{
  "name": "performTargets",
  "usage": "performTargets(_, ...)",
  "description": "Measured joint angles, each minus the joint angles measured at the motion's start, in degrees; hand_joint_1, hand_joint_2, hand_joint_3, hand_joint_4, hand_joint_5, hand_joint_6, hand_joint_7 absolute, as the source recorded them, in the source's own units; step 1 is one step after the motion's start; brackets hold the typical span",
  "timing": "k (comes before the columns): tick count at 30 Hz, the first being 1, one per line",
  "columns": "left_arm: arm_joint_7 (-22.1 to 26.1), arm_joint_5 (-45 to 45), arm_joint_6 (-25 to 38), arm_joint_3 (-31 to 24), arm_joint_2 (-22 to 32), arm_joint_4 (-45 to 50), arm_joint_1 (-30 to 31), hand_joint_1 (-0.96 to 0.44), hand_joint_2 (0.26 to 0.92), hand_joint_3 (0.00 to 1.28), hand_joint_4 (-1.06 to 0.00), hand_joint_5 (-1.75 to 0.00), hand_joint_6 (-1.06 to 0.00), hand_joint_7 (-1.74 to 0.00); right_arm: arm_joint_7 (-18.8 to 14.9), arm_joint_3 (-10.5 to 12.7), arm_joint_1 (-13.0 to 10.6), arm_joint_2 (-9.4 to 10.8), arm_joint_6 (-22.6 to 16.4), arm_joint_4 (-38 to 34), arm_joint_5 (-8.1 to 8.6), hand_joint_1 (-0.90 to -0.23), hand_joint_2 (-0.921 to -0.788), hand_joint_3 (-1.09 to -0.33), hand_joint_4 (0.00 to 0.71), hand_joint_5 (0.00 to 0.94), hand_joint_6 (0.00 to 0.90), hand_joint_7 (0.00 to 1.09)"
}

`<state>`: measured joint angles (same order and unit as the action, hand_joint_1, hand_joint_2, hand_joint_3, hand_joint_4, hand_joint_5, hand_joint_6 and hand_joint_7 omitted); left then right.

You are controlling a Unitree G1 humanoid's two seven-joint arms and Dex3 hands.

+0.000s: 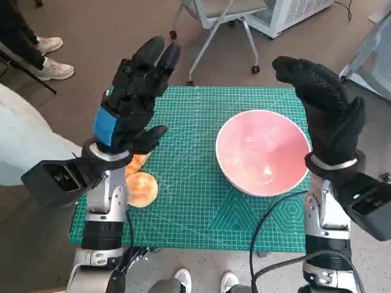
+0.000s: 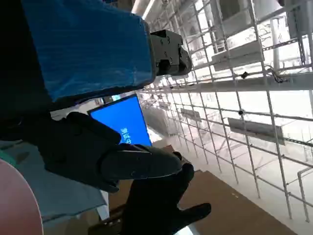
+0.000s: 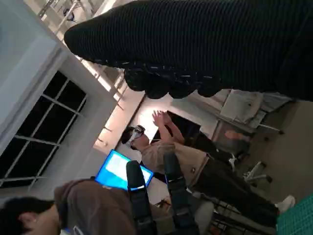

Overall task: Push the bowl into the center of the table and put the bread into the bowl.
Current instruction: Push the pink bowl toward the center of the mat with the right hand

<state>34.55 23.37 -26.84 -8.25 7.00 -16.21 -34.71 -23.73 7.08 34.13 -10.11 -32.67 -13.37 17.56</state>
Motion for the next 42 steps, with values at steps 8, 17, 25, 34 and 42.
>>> performTargets(8, -0.01, -0.02, 0.28, 0.04, 0.07, 0.13, 0.0, -0.59, 0.921, 0.37, -0.1, 0.0, 0.0, -0.37, 0.26, 0.0, -0.08, 0.0, -0.21, 0.0, -0.04, -0.65, -0.921, -0.707, 0.2, 0.001, 0.083, 0.46)
performTargets(17, 0.0, -0.01, 0.94, 0.06, 0.1, 0.17, 0.0, -0.6, 0.921, 0.37, -0.1, 0.0, 0.0, -0.36, 0.37, 0.01, -0.07, 0.0, -0.22, 0.0, -0.04, -0.65, -0.921, -0.706, 0.2, 0.001, 0.088, 0.46)
performTargets(25, 0.04, -0.01, 1.01, 0.06, 0.11, 0.18, 0.0, -0.6, 0.921, 0.37, -0.1, 0.0, 0.0, -0.36, 0.38, 0.01, -0.14, 0.0, -0.21, 0.05, -0.04, -0.65, -0.921, -0.706, 0.2, 0.001, 0.089, 0.46)
performTargets(34, 0.14, -0.01, 1.03, 0.07, 0.1, 0.17, 0.0, -0.59, 0.921, 0.37, -0.1, 0.0, 0.0, -0.37, 0.33, 0.75, -0.14, -0.34, -0.47, -0.55, 0.13, -0.649, -0.921, -0.696, 0.206, 0.002, 0.105, 0.44)
performTargets(42, 0.15, -0.1, 0.98, 0.19, 0.06, 0.17, 0.0, -0.59, 0.921, 0.39, -0.1, 0.0, 0.0, -0.39, -1.68, 5.18, 1.63, -3.31, -3.89, -10.58, 1.6, -0.648, -0.921, -0.678, 0.216, 0.0, 0.18, 0.33)
